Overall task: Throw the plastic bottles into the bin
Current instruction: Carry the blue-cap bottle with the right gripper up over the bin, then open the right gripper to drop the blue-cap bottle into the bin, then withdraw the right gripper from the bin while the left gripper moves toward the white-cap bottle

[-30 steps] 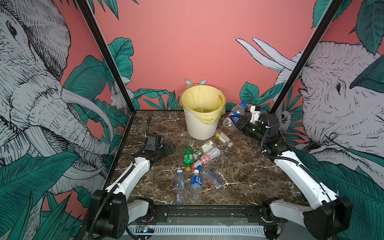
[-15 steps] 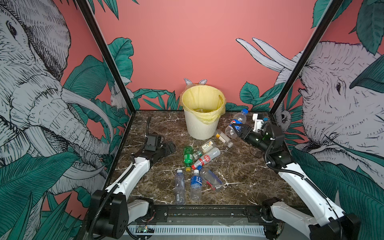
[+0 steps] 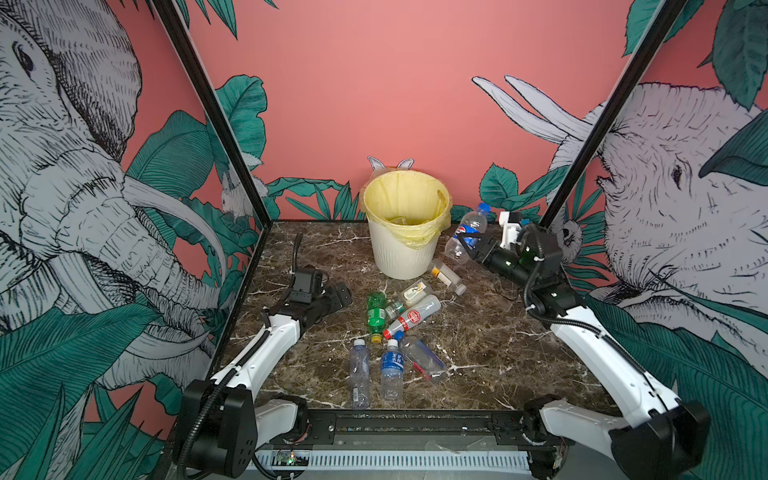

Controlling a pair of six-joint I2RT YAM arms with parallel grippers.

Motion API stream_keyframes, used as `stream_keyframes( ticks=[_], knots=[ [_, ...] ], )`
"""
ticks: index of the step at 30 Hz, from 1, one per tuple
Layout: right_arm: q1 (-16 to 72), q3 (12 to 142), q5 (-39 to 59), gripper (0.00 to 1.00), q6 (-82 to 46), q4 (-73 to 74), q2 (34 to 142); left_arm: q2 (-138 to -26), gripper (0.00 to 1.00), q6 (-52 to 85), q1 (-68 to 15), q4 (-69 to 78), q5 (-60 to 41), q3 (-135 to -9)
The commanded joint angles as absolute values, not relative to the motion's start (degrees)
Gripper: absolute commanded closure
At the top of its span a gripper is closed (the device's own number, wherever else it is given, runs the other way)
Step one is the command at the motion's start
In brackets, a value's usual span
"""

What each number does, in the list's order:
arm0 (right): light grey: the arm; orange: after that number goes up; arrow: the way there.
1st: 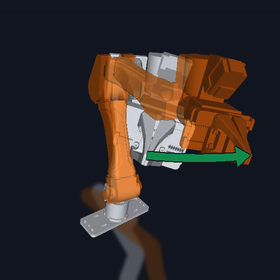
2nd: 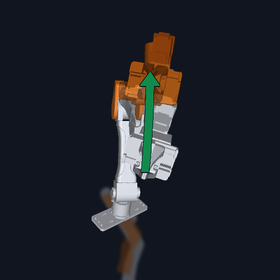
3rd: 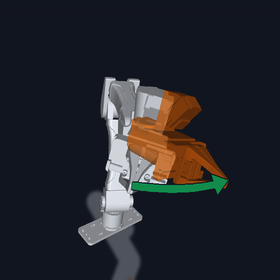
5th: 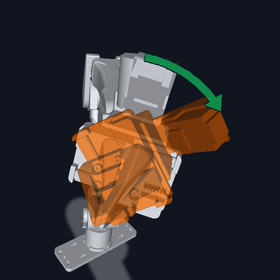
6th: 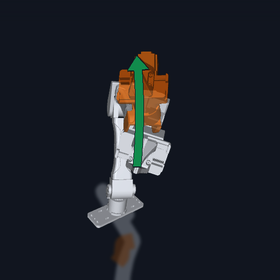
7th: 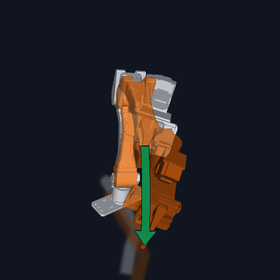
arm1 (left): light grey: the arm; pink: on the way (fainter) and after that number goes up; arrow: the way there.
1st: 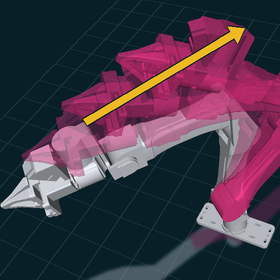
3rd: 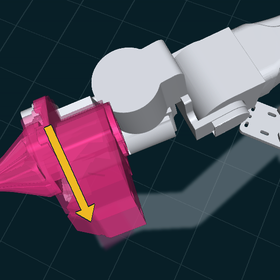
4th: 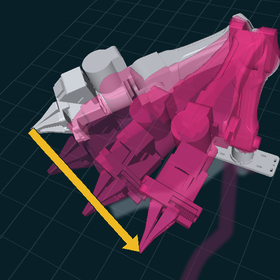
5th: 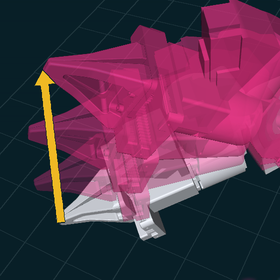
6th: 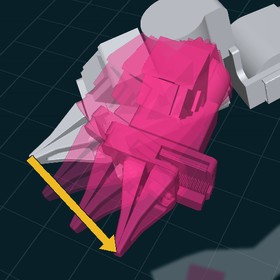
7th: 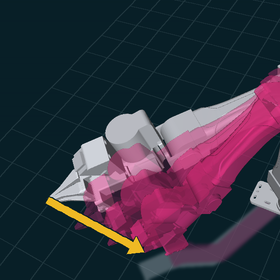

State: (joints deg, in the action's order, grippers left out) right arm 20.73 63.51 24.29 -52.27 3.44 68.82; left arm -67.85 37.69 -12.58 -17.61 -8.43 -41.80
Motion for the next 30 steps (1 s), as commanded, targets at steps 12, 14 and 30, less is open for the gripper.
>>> stream_keyframes(
  ticks=[12,14,30],
  knots=[
    [26.1,108.3,14.9,0.01,-42.9,-15.1,97.5,-63.3,0.01,37.7,-12.2,-19.4,-8.5,-40.9],
    [26.1,104.8,13.5,0.01,-42.1,-12.0,94.4,-62.6,0.01,37.3,-12.2,-20.0,-8.2,-41.0],
    [21.4,72.9,9.6,0.01,-39.7,-2.7,72.8,-62.8,0.00,36.0,-12.2,-19.8,-10.6,-42.3]
  ],
)
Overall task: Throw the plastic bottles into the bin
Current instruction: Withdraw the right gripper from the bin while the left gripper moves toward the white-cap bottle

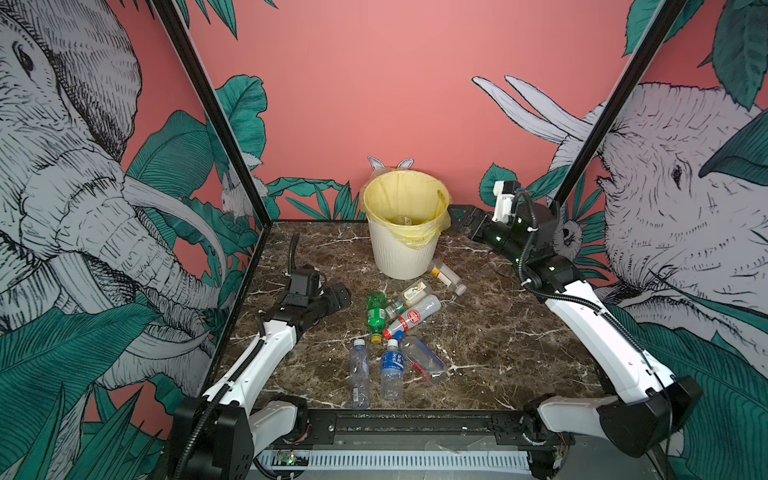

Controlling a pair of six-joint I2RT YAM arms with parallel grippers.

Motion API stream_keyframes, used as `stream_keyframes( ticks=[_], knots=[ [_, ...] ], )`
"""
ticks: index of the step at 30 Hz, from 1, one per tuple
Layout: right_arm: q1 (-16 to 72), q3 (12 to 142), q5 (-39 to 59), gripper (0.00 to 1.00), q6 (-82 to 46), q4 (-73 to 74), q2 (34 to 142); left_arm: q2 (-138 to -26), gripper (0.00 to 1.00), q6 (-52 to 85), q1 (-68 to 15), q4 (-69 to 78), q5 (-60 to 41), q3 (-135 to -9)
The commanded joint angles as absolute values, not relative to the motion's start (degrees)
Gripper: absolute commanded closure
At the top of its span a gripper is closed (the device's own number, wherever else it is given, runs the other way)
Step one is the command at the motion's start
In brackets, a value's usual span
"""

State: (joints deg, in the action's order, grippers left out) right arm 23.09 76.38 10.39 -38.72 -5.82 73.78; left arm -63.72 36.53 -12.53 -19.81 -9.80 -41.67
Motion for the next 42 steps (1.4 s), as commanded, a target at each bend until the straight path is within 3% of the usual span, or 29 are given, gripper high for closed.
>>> stream_keyframes(
  ticks=[1,14,42],
  knots=[
    [21.0,71.8,10.6,0.01,-39.2,-2.6,72.3,-62.9,0.00,35.9,-12.2,-20.1,-10.6,-42.4],
    [20.7,60.7,8.0,0.01,-30.5,-8.2,64.8,-63.3,0.00,36.1,-12.2,-22.0,-12.0,-43.1],
    [20.7,52.1,10.0,0.01,-28.9,-10.4,67.6,-64.3,0.01,40.0,-13.4,-18.2,-17.1,-37.5]
  ],
)
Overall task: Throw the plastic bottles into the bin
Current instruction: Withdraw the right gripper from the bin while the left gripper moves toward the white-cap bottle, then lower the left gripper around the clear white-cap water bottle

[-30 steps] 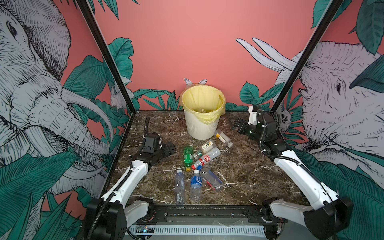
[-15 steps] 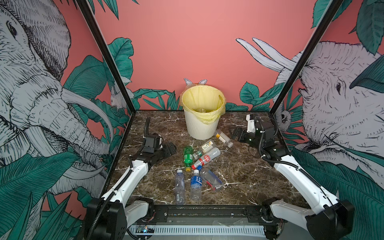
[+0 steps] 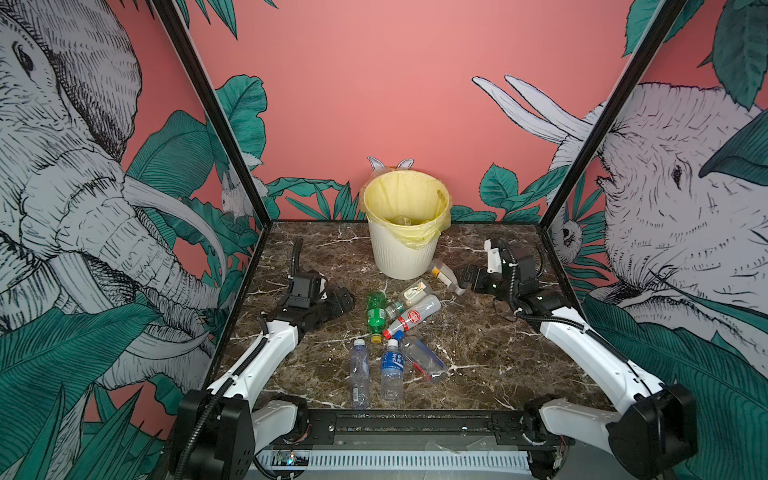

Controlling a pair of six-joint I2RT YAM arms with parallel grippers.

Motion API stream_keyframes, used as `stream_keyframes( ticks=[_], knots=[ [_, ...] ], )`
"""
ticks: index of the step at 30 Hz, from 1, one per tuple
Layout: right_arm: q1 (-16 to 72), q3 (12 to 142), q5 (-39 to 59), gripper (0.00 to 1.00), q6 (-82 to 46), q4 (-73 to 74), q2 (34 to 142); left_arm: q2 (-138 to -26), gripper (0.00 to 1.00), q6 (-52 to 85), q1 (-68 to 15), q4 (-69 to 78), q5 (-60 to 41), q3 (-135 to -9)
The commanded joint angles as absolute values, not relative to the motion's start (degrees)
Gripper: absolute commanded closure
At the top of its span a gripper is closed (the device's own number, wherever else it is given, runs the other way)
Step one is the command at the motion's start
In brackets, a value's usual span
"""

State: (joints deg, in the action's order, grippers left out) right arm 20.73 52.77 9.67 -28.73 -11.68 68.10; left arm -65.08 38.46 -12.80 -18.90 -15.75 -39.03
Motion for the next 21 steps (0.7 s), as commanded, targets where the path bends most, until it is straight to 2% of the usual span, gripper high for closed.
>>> stream_keyframes(
  ticks=[1,13,21],
  knots=[
    [20.7,51.9,10.0,0.01,-29.0,-10.4,67.5,-63.9,0.01,40.1,-14.1,-18.3,-17.1,-37.0],
    [20.7,49.8,10.1,0.01,-29.9,-10.2,66.6,-57.9,0.01,41.6,-20.0,-31.1,-11.3,-35.1],
    [20.7,48.7,9.5,0.01,-31.3,-9.2,65.6,-53.7,0.01,45.6,-27.2,-40.7,-7.1,-35.8]
  ],
)
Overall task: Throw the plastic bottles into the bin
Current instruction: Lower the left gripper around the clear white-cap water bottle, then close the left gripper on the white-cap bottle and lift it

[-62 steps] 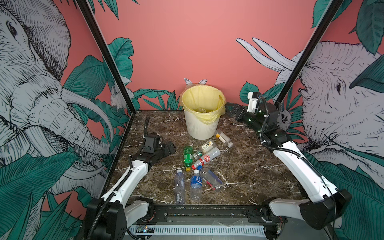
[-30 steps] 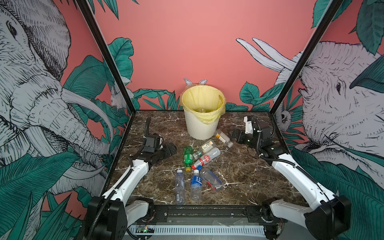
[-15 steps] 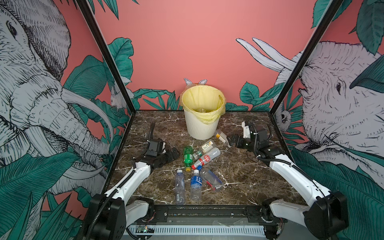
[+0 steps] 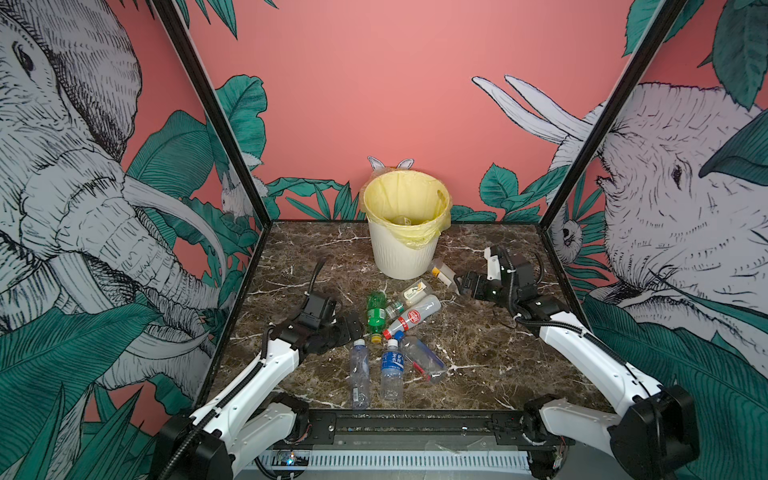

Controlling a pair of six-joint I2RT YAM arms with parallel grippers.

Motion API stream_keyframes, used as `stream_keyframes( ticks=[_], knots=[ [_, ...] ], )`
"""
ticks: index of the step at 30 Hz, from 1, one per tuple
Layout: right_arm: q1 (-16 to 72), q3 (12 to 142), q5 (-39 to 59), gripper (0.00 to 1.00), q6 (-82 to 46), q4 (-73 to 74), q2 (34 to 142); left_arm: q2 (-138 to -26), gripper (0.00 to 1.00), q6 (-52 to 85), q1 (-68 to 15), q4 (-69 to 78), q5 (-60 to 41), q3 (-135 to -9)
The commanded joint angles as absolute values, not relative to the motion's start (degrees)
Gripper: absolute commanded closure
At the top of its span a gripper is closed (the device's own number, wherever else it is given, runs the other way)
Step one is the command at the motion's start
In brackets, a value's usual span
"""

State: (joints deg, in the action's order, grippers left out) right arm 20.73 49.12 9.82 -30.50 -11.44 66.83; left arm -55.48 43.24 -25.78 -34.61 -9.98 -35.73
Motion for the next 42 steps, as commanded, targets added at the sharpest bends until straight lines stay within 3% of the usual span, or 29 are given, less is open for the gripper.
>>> stream_keyframes(
  ticks=[1,30,42],
  knots=[
    [20.7,48.8,9.6,0.01,-31.4,-9.3,65.7,-53.1,0.01,45.9,-27.8,-41.2,-7.1,-35.6],
    [20.7,48.3,12.3,0.01,-35.2,-8.3,68.1,-50.5,0.03,51.2,-34.2,-40.6,-17.6,-26.9],
    [20.7,48.8,13.4,0.01,-36.1,-7.6,69.9,-52.3,0.09,50.3,-35.5,-39.6,-15.4,-26.8]
  ],
)
